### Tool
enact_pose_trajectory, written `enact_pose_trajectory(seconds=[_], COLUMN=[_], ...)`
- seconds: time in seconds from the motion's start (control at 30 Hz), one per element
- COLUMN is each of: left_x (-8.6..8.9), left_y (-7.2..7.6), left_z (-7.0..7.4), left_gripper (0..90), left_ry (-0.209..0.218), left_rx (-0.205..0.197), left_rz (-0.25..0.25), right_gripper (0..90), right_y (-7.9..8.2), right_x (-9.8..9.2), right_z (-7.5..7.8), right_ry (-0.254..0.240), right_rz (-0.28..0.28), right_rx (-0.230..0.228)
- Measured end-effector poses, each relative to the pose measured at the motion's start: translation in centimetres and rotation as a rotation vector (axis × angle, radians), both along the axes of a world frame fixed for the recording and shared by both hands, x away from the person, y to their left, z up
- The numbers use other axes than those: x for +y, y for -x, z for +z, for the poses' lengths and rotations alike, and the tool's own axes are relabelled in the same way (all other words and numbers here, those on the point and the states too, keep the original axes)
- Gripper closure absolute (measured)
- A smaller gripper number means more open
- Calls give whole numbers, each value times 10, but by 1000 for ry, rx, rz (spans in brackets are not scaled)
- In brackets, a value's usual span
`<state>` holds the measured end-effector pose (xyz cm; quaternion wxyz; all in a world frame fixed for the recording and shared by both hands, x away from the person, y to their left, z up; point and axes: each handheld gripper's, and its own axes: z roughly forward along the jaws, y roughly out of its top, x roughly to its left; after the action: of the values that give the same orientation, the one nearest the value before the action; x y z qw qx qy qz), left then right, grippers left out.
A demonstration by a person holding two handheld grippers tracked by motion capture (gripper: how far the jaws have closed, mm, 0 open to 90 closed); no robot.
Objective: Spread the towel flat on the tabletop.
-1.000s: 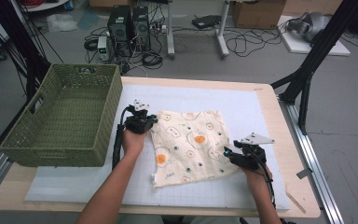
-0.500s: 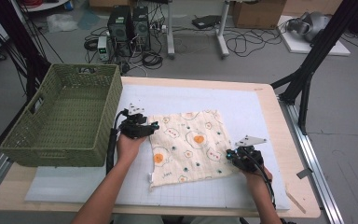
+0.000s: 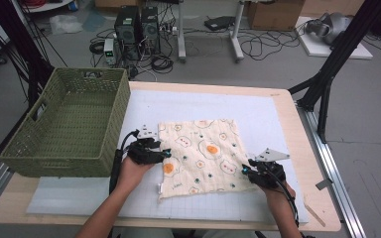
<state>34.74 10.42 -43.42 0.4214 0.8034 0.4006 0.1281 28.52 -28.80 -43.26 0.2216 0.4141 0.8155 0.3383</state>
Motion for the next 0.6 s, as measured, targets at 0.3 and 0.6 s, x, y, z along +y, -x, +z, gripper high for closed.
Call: enact_pose_trajectory(seconds=[0.3,0.6], left_x=[-12,1], left_y=[15,16], left_z=[-13,-13], left_gripper=[466,868], left_ry=[-92,-96], left_rx=[-39,-67], left_rz=[-39,-56], right_gripper=[522,856], right_y=[-8,-6], right_x=[-4,0], right_z=[-12,-15], right_ry=[-68,-105], right_rz=[-82,-14], right_rx=[11,59])
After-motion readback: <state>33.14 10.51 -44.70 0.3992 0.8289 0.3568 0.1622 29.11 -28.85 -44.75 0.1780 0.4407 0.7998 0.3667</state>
